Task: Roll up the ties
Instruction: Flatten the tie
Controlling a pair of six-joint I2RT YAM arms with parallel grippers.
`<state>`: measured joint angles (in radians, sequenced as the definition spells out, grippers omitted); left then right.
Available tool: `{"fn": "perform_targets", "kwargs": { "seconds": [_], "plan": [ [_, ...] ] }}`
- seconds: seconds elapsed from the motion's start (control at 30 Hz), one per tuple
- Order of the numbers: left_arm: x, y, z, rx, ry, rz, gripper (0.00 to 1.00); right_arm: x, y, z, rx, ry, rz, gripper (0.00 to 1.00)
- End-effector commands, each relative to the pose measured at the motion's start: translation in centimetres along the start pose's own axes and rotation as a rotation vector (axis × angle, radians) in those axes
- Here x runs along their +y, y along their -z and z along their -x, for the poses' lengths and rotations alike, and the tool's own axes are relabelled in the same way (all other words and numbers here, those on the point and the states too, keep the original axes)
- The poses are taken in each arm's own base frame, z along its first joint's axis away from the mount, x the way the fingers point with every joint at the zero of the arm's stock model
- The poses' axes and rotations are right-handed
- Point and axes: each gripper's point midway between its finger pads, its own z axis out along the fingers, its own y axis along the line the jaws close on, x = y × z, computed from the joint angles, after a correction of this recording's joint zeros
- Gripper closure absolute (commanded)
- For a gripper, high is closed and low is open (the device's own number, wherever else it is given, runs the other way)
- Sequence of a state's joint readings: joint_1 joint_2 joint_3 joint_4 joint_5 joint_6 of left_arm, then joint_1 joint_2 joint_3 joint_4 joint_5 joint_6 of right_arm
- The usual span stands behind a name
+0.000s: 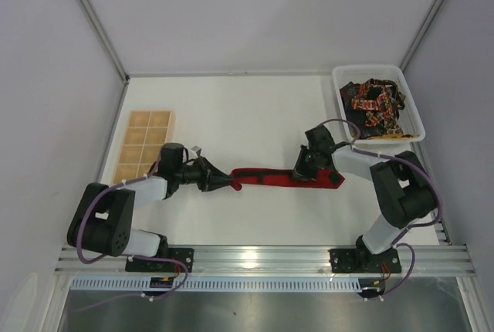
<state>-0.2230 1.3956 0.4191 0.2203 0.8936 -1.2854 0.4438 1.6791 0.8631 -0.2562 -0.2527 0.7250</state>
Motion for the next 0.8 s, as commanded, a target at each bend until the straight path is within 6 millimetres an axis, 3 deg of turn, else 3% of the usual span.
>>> {"fn": "perform_targets", "kwargs": {
  "seconds": [0.0, 0.1, 0.17, 0.23, 0.37, 0.47, 0.5, 0.7, 0.77],
  "plan": [
    [-1.1, 1.0, 1.2, -0.038, -0.053, -0.001, 0.84, -7.3, 1.6, -2.7, 0.023, -0.088, -0.245, 0.88],
    [-0.7, 1.7, 2.7, -0.114, -0.054, 0.025, 0.48, -8.3, 3.5, -3.2, 0.007, -0.111, -0.272, 0.87],
    [-0.6, 2.4, 4.0, -0.180, -0.045, 0.061, 0.17, -8.9, 4.7, -3.2, -0.014, -0.121, -0.293, 0.87],
    [-0.7, 2.8, 4.1, -0.188, -0.076, 0.093, 0.03, -9.4, 5.7, -2.9, -0.033, -0.131, -0.299, 0.86],
    [-3.0, 4.3, 5.1, -0.280, -0.216, 0.155, 0.03, -9.5, 6.1, -2.9, -0.033, -0.109, -0.305, 0.85],
    [-4.6, 4.7, 4.0, -0.282, -0.368, 0.206, 0.09, -8.5, 5.9, -2.9, 0.009, -0.060, -0.253, 0.84],
    [-4.0, 4.7, 3.9, -0.295, -0.419, 0.261, 0.10, -7.9, 6.1, -2.6, 0.011, -0.048, -0.238, 0.83],
    [-5.0, 2.4, 0.8, -0.217, -0.601, 0.247, 0.36, -6.9, 7.9, -1.9, 0.006, 0.027, -0.229, 0.73],
    [-4.8, 2.0, 0.6, -0.225, -0.639, 0.269, 0.38, -6.7, 8.8, -1.7, 0.006, 0.040, -0.239, 0.71]
  ]
}}
